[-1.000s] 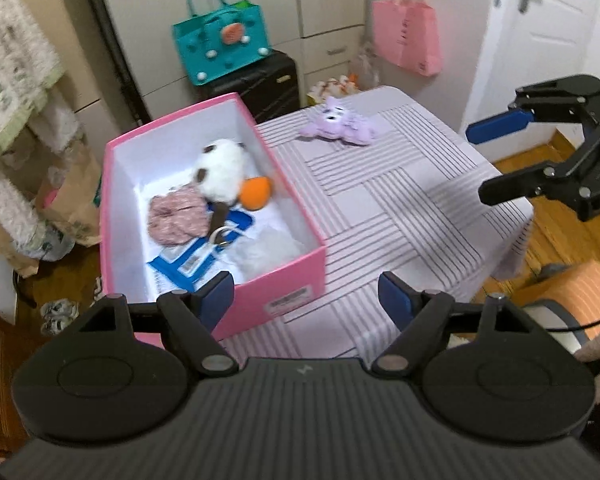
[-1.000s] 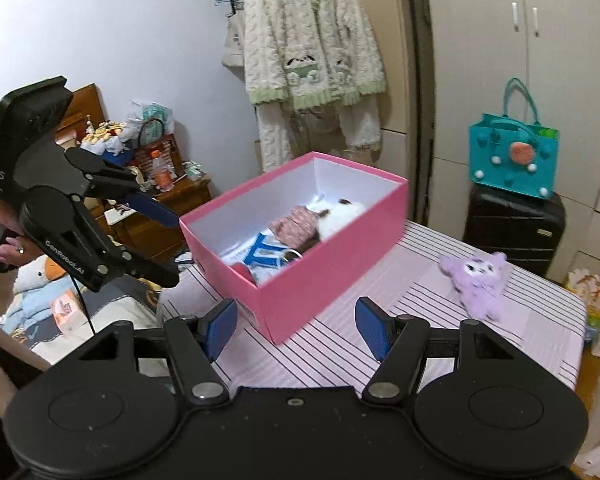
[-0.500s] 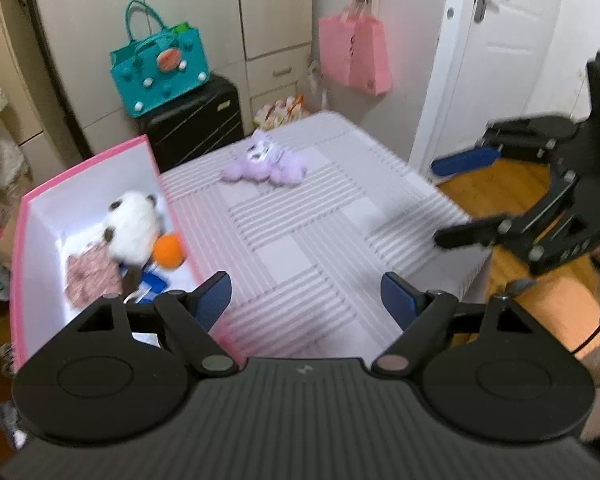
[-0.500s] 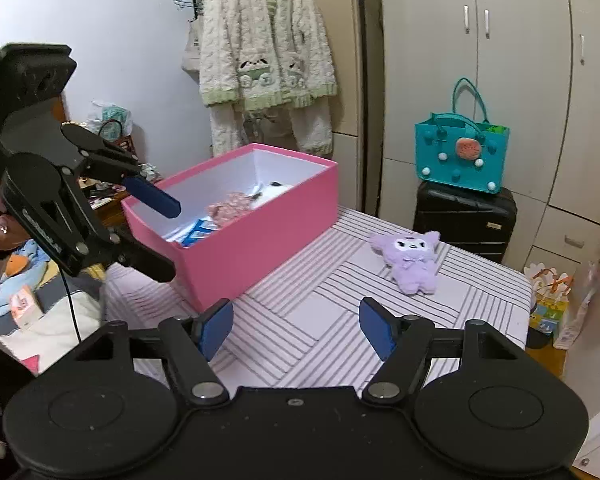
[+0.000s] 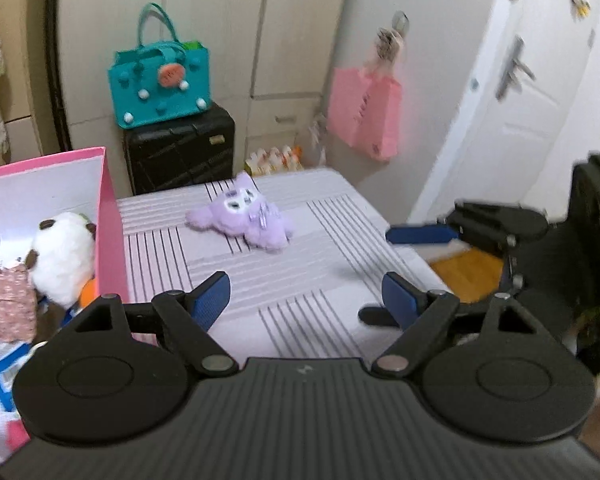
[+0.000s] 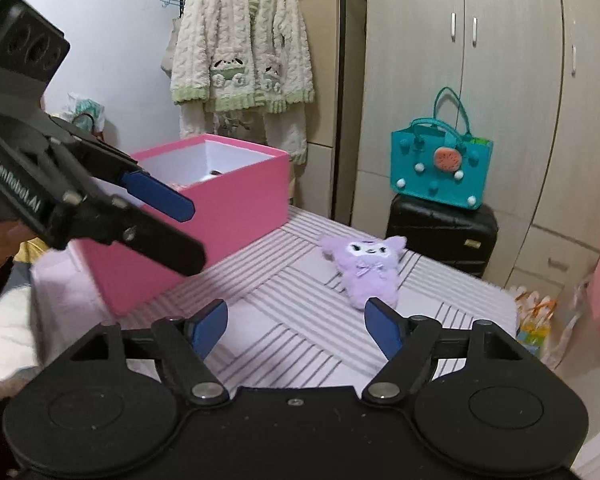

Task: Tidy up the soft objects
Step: 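Move both tools from the box to the lavender Kuromi plush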

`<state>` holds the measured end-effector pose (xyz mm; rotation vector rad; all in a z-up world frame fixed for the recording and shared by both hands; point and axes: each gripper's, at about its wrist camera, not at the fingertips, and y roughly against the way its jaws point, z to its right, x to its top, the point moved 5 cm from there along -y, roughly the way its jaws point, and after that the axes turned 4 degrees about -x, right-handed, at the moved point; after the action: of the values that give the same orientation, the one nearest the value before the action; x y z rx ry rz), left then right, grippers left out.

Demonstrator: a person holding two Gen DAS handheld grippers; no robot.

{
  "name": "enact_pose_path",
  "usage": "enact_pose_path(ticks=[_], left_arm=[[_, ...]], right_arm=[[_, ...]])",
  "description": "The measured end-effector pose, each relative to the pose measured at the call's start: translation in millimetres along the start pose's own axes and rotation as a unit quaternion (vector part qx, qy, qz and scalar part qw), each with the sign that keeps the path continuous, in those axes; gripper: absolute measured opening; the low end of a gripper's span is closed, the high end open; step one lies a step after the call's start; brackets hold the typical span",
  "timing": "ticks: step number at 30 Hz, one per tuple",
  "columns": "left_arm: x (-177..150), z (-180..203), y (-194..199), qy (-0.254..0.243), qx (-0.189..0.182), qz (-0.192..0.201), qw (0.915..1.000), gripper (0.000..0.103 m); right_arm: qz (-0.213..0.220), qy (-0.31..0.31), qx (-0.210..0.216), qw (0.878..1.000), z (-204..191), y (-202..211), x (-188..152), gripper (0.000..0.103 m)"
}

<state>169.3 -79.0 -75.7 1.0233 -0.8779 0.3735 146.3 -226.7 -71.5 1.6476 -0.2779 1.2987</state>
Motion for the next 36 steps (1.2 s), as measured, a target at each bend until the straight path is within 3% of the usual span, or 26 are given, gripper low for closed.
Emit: enact_pose_path(ticks=[4, 9, 12, 16, 21, 30, 36], left_arm=[[-4.0, -4.4, -31.4, -0.007, 0.03, 0.003, 0.9995, 0.083], [1.3, -8.5, -54.9, -0.015, 0.087, 0.047, 0.995, 0.083], [6.0, -9.5, -63.8, 0.01, 0.107, 0.063, 0.9922, 0.083], [9.9, -9.8, -81.0, 0.057, 0.077, 0.057, 0.9937, 0.083], [14.5, -21.5, -109.6, 0.094, 0.079, 0.03, 0.9919, 0.081], [26.9, -60.8, -161.6, 0.175, 0.097, 0.008, 0.9798, 0.074], [22.0, -77.0, -172.3, 0.232, 0.077, 0.01, 0.9695, 0.066]], right_arm=[[0.003, 0.008, -0.008, 1.0, 10.0, -18.0, -3.0, 0.08], [0.011, 0.007, -0.008, 1.0, 23.8, -40.6, -6.7, 0.081], [0.016, 0.008, -0.012, 1.0, 34.0, -57.4, -9.7, 0.081], [0.013, 0.002, -0.014, 1.0, 46.1, -84.3, -14.1, 0.082], [-0.013, -0.001, -0.009, 1.0, 60.8, -115.8, -14.3, 0.081], [-0.03, -0.031, 0.013, 0.999, 87.0, -146.9, -6.6, 0.081], [-0.045, -0.036, 0.033, 0.998, 87.8, -171.8, 0.0, 0.08]])
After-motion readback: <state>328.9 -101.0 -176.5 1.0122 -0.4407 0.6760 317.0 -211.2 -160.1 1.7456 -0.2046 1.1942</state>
